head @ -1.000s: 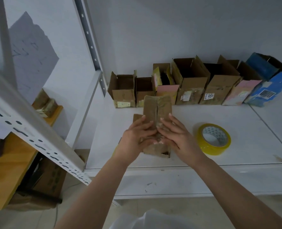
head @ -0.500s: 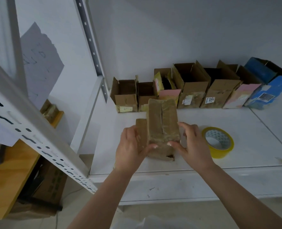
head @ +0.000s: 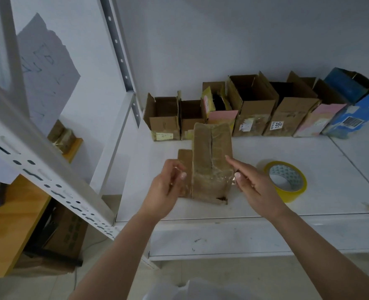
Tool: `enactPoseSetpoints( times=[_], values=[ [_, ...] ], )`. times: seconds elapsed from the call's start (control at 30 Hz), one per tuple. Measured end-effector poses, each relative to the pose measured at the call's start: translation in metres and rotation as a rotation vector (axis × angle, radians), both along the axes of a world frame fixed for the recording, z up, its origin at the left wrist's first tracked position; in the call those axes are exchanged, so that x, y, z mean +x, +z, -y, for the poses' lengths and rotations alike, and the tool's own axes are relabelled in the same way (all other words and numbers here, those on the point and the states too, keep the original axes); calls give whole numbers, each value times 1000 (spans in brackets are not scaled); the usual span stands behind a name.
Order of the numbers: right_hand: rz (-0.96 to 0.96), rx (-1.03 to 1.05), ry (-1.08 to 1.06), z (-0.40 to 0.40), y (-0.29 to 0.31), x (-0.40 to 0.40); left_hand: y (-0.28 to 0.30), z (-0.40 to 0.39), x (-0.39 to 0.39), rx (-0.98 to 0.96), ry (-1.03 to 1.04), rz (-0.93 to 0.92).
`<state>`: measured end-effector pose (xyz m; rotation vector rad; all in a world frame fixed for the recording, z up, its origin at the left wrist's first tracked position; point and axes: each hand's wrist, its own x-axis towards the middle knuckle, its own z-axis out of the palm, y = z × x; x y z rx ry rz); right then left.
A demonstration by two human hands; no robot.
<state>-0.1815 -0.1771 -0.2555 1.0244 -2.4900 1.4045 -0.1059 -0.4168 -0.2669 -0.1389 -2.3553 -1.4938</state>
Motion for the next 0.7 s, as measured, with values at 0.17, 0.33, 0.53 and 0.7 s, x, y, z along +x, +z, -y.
enactPoseSetpoints(
  times=[0.17, 0.33, 0.53, 0.7],
  values=[
    [-5, 88, 74, 1, -8, -6, -4, -1, -12, -133, -93, 22],
    [-40, 80, -15, 11, -15, -6, -18, -26, -19, -212, 69, 5],
    [-65, 104, 4, 12, -11, -5, -23, -34, -20, -202, 124, -161],
    [-114, 139, -33, 17, -7, -7, -23, -30, -26, -254, 141, -148]
  ],
)
